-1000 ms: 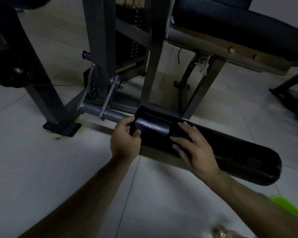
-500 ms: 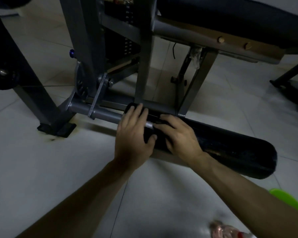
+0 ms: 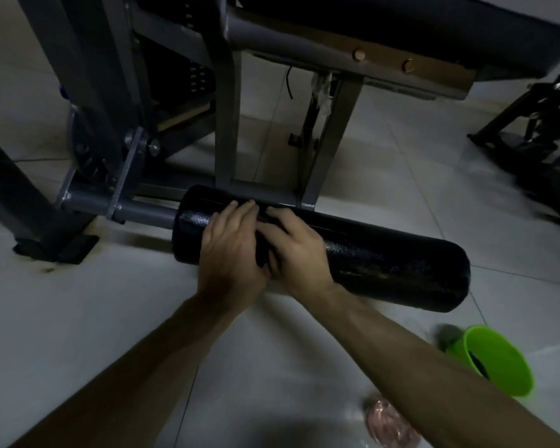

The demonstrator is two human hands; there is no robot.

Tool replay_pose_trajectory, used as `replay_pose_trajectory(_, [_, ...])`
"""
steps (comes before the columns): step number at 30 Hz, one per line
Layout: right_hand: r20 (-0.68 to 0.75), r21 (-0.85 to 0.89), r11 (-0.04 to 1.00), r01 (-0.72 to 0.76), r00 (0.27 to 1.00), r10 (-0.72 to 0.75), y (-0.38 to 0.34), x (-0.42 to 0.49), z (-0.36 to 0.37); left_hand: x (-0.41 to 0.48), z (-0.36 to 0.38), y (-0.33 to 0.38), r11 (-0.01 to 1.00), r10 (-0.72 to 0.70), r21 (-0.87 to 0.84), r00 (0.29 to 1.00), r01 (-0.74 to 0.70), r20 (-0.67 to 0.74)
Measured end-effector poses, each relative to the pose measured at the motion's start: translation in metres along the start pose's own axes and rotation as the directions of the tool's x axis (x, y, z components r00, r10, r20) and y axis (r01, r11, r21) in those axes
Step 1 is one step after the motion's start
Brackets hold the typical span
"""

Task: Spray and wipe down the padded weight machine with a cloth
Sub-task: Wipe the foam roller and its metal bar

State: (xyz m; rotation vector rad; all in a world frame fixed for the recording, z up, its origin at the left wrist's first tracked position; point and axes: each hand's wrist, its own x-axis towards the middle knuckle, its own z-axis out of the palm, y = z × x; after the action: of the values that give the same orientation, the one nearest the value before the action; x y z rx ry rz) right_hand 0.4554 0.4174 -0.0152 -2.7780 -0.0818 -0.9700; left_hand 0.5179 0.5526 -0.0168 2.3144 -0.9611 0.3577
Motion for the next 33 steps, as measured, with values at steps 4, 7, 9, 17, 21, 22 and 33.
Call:
replay_pose_trajectory(4, [0.061,-0.07,0.997,0.021,0.998,-0.017,0.036,-0.042,-0.038,0.001,0.004,0.017,0.997,0.078,0.023,0.995,-0.08,0.058])
replay_pose_trajectory(7, [0.013,-0.145,0.973,-0.178,0.983,0.182,0.078,-0.092,-0.084,0.0,0.017,0.038,0.98,0.181,0.064,0.976,-0.19,0.125])
replay_pose_trajectory(9, [-0.085,-0.174,0.93,-0.323,0.946,0.312,0.096,-0.122,-0.113,0.002,0.026,0.05,0.973,0.209,0.064,0.967,-0.22,0.145])
replay_pose_trajectory(17, [-0.157,-0.014,0.918,-0.397,0.907,0.39,0.059,-0.075,-0.074,0.007,0.045,0.068,0.951,0.198,0.213,0.971,-0.223,0.133])
replay_pose_trajectory(21, [-0.004,-0.074,0.971,-0.226,0.974,0.226,0.056,-0.06,-0.065,0.011,0.048,0.07,0.948,0.196,0.227,0.973,-0.221,0.125])
replay_pose_trajectory(22, [-0.009,-0.083,0.973,-0.214,0.977,0.214,0.064,-0.069,-0.072,0.011,0.047,0.069,0.95,0.198,0.219,0.971,-0.224,0.134])
replay_pose_trajectory(33, [-0.436,-0.085,0.742,-0.666,0.694,0.573,0.113,-0.138,-0.116,0.016,0.043,0.074,0.964,0.168,0.182,0.974,-0.195,0.154])
